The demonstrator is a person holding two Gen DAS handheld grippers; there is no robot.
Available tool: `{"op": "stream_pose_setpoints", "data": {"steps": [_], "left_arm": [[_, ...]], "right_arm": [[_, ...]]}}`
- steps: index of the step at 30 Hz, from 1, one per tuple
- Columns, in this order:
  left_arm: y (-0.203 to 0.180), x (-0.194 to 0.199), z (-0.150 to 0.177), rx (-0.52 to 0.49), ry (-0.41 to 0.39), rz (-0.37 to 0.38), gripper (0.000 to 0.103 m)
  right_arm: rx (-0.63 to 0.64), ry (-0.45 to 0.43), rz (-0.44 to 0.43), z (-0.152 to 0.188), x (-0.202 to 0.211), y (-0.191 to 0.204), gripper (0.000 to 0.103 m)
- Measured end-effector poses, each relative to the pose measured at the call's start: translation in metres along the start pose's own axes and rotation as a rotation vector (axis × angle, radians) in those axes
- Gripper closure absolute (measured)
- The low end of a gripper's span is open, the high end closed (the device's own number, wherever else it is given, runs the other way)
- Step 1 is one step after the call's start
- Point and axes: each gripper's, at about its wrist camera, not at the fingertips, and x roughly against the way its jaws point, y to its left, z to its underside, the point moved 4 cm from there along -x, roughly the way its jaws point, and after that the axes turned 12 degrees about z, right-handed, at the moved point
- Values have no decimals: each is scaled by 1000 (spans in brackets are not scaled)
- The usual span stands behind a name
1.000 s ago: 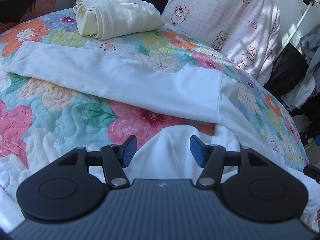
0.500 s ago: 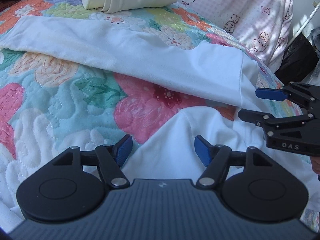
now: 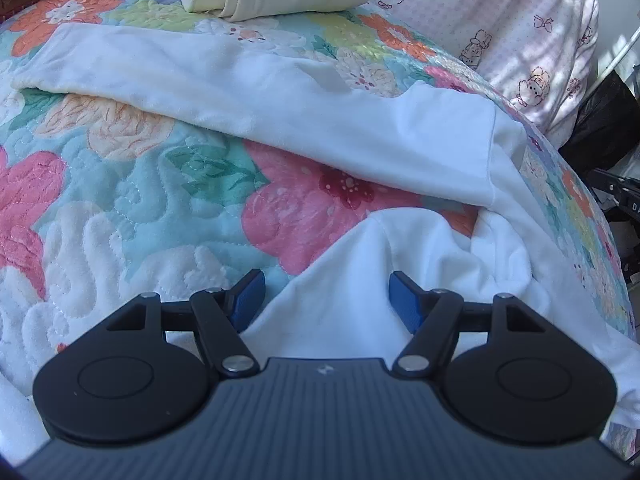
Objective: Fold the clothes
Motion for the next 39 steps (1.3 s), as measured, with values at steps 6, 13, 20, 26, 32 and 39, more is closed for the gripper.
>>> {"op": "stream_pose_setpoints", "data": {"steps": [6,13,20,26,32,39], "left_arm": [[-12,-1,0,-60,7,51,68],[-29,-3,4,-158,13,134,80],[-14,-12,9,-114,30,139,64],[-2,-12,6,-37,18,122,67],[-1,-10,5,-48,18,105,67],[-14,-1,3,-106,-3,65,81]], "right_arm": [[-37,57,-197,19,9,14,89],[100,13,-370,14,19,98,57],[392,-41,-234,-10,-2,161,56],[406,-159,22,-27,-22,157,98],[9,-134,64,-44,-7,54,98],[-186,-64,193,-20,2,-59,98]]}}
